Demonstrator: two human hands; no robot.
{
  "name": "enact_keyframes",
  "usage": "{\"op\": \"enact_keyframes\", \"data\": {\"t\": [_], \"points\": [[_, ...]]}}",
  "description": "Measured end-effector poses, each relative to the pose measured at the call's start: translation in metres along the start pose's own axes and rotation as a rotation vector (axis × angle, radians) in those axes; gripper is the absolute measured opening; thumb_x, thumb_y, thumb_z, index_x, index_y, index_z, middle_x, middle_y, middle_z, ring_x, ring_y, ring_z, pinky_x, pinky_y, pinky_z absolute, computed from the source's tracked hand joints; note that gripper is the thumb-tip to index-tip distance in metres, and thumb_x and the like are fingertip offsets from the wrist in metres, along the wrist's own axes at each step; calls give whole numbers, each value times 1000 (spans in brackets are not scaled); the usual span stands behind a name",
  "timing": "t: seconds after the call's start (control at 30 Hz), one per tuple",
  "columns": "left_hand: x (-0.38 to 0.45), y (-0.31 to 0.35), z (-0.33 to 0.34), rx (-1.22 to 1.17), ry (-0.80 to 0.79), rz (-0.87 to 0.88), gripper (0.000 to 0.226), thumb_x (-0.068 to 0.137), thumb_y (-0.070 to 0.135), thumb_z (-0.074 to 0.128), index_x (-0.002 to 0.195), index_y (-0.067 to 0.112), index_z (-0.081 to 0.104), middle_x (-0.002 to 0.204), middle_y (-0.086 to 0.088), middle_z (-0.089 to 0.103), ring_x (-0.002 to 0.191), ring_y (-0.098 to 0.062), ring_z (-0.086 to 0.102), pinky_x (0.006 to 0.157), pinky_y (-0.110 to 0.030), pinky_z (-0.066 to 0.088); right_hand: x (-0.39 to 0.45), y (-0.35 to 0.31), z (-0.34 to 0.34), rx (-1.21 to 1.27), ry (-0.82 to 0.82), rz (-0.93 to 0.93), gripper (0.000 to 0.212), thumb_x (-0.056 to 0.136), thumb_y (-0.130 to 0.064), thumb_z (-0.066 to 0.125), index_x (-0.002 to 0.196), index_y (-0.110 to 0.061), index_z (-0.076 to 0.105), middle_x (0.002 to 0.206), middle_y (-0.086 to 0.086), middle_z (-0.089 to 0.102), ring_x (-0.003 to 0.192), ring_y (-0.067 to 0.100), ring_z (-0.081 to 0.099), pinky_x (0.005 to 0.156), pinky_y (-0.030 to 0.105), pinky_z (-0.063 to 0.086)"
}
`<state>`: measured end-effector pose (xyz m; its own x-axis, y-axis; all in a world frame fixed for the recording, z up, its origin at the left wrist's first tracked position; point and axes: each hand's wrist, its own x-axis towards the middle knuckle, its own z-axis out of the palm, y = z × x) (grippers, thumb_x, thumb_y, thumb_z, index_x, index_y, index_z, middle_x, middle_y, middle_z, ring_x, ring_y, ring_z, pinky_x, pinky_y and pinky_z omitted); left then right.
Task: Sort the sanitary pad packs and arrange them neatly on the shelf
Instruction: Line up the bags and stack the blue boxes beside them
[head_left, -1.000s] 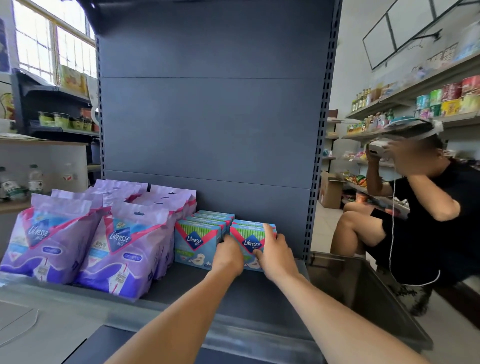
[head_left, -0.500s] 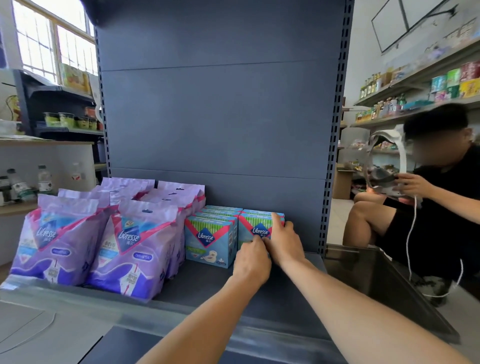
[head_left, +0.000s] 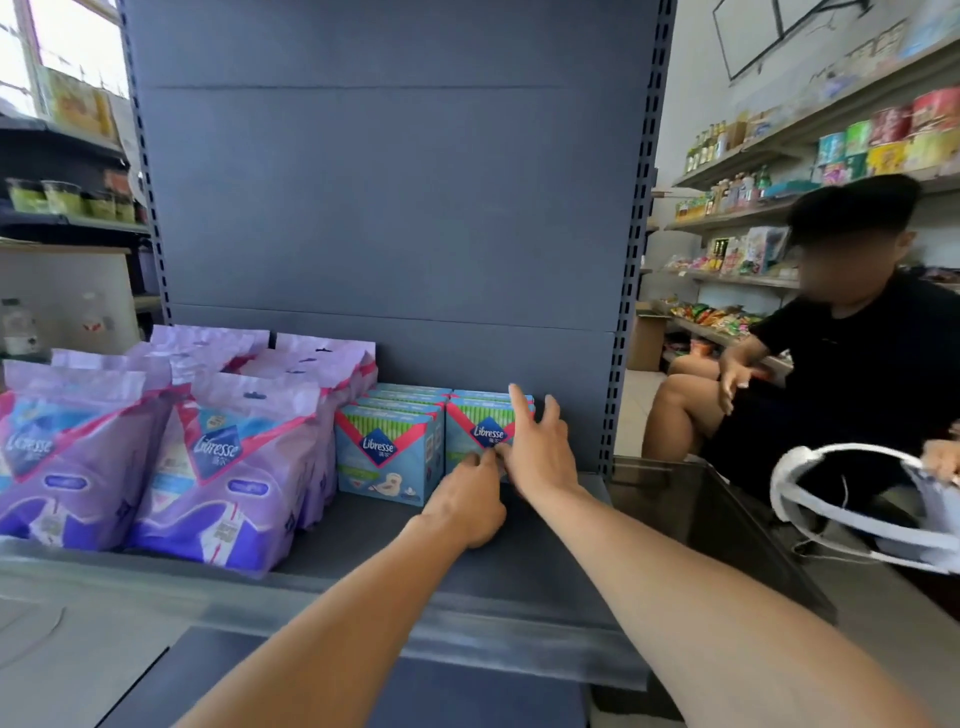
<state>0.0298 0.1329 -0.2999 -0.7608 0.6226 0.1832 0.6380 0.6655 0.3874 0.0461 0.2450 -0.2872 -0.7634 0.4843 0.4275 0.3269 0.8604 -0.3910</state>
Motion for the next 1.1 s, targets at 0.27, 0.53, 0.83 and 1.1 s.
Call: {"op": "enact_keyframes", "data": {"t": [0.27, 0.53, 0.83, 1.1], "points": [[-20, -12, -27, 197, -98, 93, 53, 92, 14, 49, 142, 5, 32, 142, -19, 43, 128, -38, 48, 102, -45, 41, -42, 3, -34, -319, -11, -213, 56, 96, -27, 54, 148, -28, 32, 150, 12, 29, 129, 34, 35, 100, 44, 42], [-67, -21, -75, 456, -222, 198, 61, 98, 46, 43, 149, 16, 28, 153, -12, 29, 135, -37, 37, 106, -53, 38, -103, -27, -60, -414, -173, -164, 51, 100, -39, 41, 149, -28, 31, 150, 8, 32, 131, 34, 33, 104, 47, 37], [-152, -38, -85, 498, -231, 295, 67, 90, 63, 41, 146, 26, 35, 153, -10, 27, 136, -36, 31, 101, -48, 39, -210, -44, -77, -474, -223, -42, 49, 101, -41, 38, 149, -30, 32, 157, 6, 25, 138, 32, 28, 107, 47, 34], [-245, -80, -58, 424, -168, 477, 66, 93, 51, 47, 149, 24, 27, 158, -12, 18, 140, -34, 24, 106, -46, 35, -325, -58, -62, -487, -268, 106, 48, 100, -38, 41, 147, -27, 37, 151, 5, 34, 134, 33, 33, 103, 45, 37]]}}
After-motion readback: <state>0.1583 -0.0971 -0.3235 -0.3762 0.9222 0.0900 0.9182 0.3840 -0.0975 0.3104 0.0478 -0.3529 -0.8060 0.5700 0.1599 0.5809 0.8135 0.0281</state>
